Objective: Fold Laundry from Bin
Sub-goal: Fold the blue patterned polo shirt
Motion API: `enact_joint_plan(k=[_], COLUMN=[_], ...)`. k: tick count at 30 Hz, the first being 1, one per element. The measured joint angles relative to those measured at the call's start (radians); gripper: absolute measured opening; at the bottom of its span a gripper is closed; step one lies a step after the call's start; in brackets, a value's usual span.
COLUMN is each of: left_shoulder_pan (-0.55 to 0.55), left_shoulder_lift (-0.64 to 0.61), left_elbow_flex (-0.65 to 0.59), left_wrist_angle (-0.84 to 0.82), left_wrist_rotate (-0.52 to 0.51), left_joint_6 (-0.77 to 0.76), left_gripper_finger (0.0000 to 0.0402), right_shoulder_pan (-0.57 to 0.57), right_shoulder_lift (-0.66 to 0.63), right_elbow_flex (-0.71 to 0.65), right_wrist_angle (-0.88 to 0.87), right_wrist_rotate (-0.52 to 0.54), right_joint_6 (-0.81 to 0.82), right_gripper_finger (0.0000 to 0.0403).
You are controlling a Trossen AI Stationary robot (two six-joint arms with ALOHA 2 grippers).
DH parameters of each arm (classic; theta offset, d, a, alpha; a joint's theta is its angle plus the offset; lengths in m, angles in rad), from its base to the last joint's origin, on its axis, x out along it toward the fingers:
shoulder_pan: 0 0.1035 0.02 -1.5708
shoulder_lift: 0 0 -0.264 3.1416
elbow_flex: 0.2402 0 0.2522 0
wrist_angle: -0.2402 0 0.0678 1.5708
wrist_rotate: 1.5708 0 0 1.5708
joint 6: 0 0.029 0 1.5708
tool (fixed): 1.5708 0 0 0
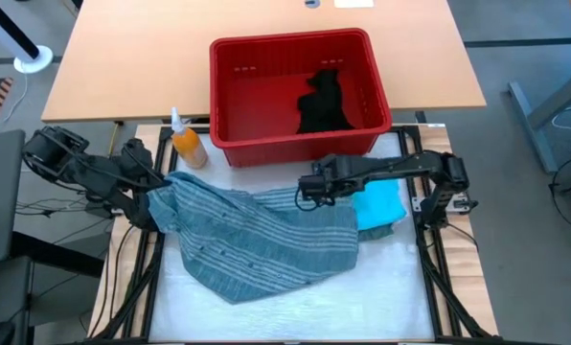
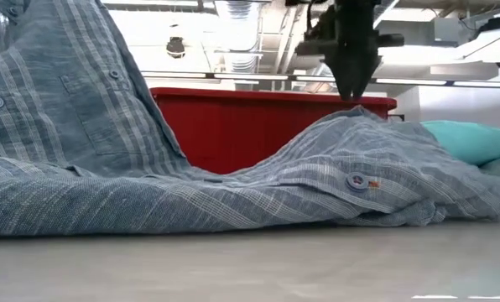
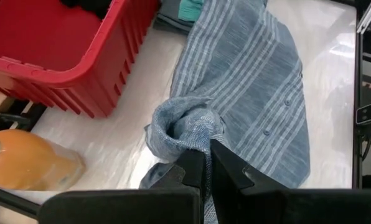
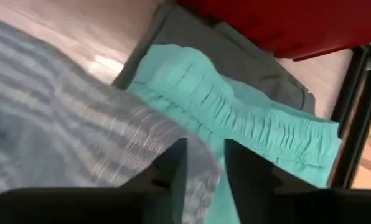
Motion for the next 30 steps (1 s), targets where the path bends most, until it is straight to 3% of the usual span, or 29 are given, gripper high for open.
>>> enact_joint_plan(k=[6, 11, 16, 21, 27, 30], left_shoulder_pan=[0.0, 0.0, 0.0, 0.0, 0.0, 0.0], left_shoulder_lift=[-0.001, -0.001, 0.009, 0.012, 0.01, 0.01], left_elbow_flex=[0.0, 0.0, 0.0, 0.0, 0.0, 0.0], left_wrist_angle=[0.0, 0.0, 0.0, 0.0, 0.0, 0.0], left_wrist_rotate=[-0.003, 0.003, 0.006, 0.01, 0.014, 0.017], left_joint_6=[-0.037, -0.064, -0.09, -0.122, -0.185, -0.207], left_gripper_finger=[0.0, 0.0, 0.0, 0.0, 0.0, 0.0], right_shoulder_pan=[0.227, 0.43, 0.559, 0.618, 0.607, 0.608], right_shoulder_lift=[-0.127, -0.26, -0.326, -0.334, -0.334, -0.333], right_elbow_flex=[-0.086, -0.382, -0.622, -0.755, -0.867, -0.896], right_wrist_angle=[0.029, 0.247, 0.435, 0.528, 0.771, 0.795], right_wrist_rotate=[0.024, -0.002, 0.01, 0.044, 0.066, 0.085], right_joint_6=[0.258, 0.496, 0.719, 0.829, 0.762, 0.761], right_gripper_finger=[0.0228, 0.0233, 0.0231, 0.0235, 0.0235, 0.0236])
